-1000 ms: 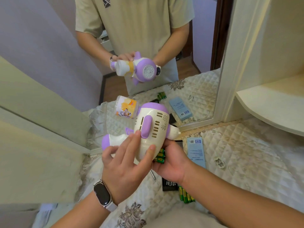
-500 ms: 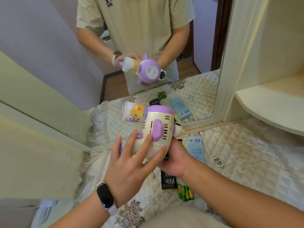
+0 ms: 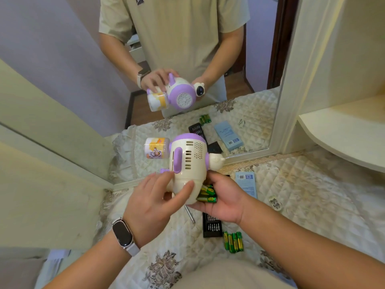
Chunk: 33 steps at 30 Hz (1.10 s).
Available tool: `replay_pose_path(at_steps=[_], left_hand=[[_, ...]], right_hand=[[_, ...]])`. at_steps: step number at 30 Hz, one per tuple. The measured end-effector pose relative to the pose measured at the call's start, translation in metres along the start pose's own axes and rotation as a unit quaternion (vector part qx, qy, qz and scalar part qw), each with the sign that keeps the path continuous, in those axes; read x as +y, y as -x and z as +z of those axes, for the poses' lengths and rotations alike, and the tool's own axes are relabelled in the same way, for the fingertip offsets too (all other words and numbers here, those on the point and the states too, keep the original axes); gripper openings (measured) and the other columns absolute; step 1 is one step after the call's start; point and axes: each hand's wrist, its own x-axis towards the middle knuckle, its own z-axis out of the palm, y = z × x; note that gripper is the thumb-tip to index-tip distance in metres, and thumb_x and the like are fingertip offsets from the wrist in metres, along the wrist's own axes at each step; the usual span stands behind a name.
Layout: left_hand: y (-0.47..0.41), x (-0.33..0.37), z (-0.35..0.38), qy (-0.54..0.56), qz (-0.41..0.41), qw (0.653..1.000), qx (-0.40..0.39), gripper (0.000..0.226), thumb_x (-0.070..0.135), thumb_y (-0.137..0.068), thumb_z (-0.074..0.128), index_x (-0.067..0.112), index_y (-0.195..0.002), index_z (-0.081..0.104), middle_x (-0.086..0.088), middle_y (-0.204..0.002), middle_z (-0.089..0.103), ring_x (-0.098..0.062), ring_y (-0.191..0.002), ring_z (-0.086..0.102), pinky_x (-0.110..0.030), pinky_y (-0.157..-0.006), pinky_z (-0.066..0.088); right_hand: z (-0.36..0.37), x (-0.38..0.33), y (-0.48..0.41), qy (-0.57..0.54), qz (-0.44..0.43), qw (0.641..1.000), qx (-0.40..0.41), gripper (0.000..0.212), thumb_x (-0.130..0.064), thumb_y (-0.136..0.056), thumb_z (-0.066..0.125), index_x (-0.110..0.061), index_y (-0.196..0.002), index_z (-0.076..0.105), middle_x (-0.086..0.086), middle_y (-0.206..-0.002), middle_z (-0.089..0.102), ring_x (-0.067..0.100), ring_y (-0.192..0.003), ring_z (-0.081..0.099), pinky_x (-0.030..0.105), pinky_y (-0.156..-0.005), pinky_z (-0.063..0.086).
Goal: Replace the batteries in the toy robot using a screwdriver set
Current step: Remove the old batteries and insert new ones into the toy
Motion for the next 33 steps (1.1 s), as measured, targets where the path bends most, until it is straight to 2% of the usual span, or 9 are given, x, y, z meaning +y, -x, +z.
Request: replay_pose_path(at_steps=[4, 7, 12, 16, 19, 21, 26, 29, 33], left_hand=[[0.010, 0.005, 0.006, 0.004, -0.026, 1.000, -0.013, 0.058, -0.005, -0.081, 0.055, 0.026, -0.130, 0.051, -0.015, -0.115, 0.047, -0.029, -0.085, 0.048, -0.034, -0.061, 0.039], [0.017, 0.011, 0.013, 0.046, -0.071, 0.996, 0.005, 0.045, 0.002, -0.088, 0.044, 0.022, -0.127, 0.052, -0.014, -0.118, 0.047, -0.031, -0.080, 0.057, -0.031, -0.054, 0.047], [0.037, 0.026, 0.025, 0.096, -0.198, 0.976, 0.002, 0.047, 0.008, -0.082, 0.048, 0.021, -0.127, 0.052, -0.013, -0.118, 0.047, -0.037, -0.085, 0.068, -0.034, -0.051, 0.056], [0.055, 0.035, 0.033, 0.159, -0.272, 0.949, -0.002, 0.050, 0.013, -0.081, 0.049, 0.021, -0.130, 0.050, -0.012, -0.120, 0.046, -0.030, -0.097, 0.063, -0.034, -0.058, 0.059], [0.070, 0.038, 0.038, 0.197, -0.315, 0.928, 0.015, 0.052, 0.012, -0.079, 0.053, 0.021, -0.131, 0.049, -0.008, -0.120, 0.044, -0.019, -0.103, 0.054, -0.026, -0.067, 0.054], [0.083, 0.037, 0.044, 0.211, -0.340, 0.916, 0.022, 0.061, -0.001, -0.075, 0.066, 0.020, -0.130, 0.049, -0.006, -0.118, 0.043, -0.015, -0.103, 0.052, -0.023, -0.070, 0.051], [0.126, 0.022, 0.060, 0.237, -0.357, 0.904, -0.009, 0.075, -0.010, -0.066, 0.077, 0.022, -0.129, 0.050, -0.005, -0.117, 0.043, -0.016, -0.101, 0.051, -0.026, -0.063, 0.056], [0.156, 0.007, 0.073, 0.239, -0.375, 0.895, -0.036, 0.063, 0.000, -0.073, 0.068, 0.022, -0.130, 0.049, -0.007, -0.116, 0.047, -0.020, -0.097, 0.055, -0.032, -0.057, 0.059], [0.182, -0.007, 0.090, 0.248, -0.377, 0.889, -0.082, 0.044, 0.020, -0.084, 0.047, 0.019, -0.128, 0.049, -0.009, -0.109, 0.048, -0.032, -0.078, 0.064, -0.033, -0.044, 0.054]], right_hand=[[-0.004, 0.002, 0.003, 0.004, 0.017, 1.000, 0.020, 0.039, -0.033, -0.093, 0.052, -0.006, -0.118, 0.066, 0.018, -0.111, 0.069, 0.029, -0.094, 0.069, 0.042, -0.082, 0.057], [-0.008, 0.003, 0.005, 0.000, 0.025, 0.999, 0.039, 0.039, -0.026, -0.093, 0.054, -0.002, -0.123, 0.062, 0.021, -0.114, 0.067, 0.032, -0.101, 0.068, 0.044, -0.084, 0.058], [-0.016, 0.002, 0.011, 0.010, 0.025, 0.998, 0.064, 0.028, -0.019, -0.094, 0.053, -0.001, -0.111, 0.067, 0.018, -0.104, 0.071, 0.031, -0.092, 0.071, 0.043, -0.081, 0.059], [-0.019, 0.007, 0.009, 0.022, 0.041, 0.994, 0.101, 0.026, -0.013, -0.093, 0.053, 0.004, -0.107, 0.066, 0.024, -0.102, 0.070, 0.036, -0.092, 0.070, 0.041, -0.081, 0.059], [-0.021, 0.016, 0.007, 0.031, 0.041, 0.990, 0.129, 0.027, -0.007, -0.091, 0.055, 0.007, -0.112, 0.063, 0.028, -0.103, 0.068, 0.036, -0.091, 0.069, 0.035, -0.072, 0.061], [-0.021, 0.024, 0.005, 0.046, 0.034, 0.986, 0.153, 0.022, -0.004, -0.091, 0.052, 0.006, -0.109, 0.061, 0.027, -0.099, 0.068, 0.032, -0.082, 0.069, 0.030, -0.062, 0.059], [-0.024, 0.042, 0.005, 0.054, 0.016, 0.978, 0.199, 0.013, 0.001, -0.090, 0.048, 0.002, -0.098, 0.059, 0.027, -0.095, 0.070, 0.027, -0.066, 0.068, 0.022, -0.044, 0.052], [-0.019, 0.051, 0.005, 0.047, -0.004, 0.972, 0.229, 0.014, 0.001, -0.087, 0.051, 0.003, -0.095, 0.062, 0.024, -0.088, 0.069, 0.026, -0.065, 0.066, 0.022, -0.043, 0.052], [-0.011, 0.061, 0.004, 0.048, -0.025, 0.963, 0.265, 0.017, -0.004, -0.086, 0.054, 0.003, -0.097, 0.063, 0.022, -0.085, 0.068, 0.025, -0.069, 0.064, 0.022, -0.045, 0.053]])
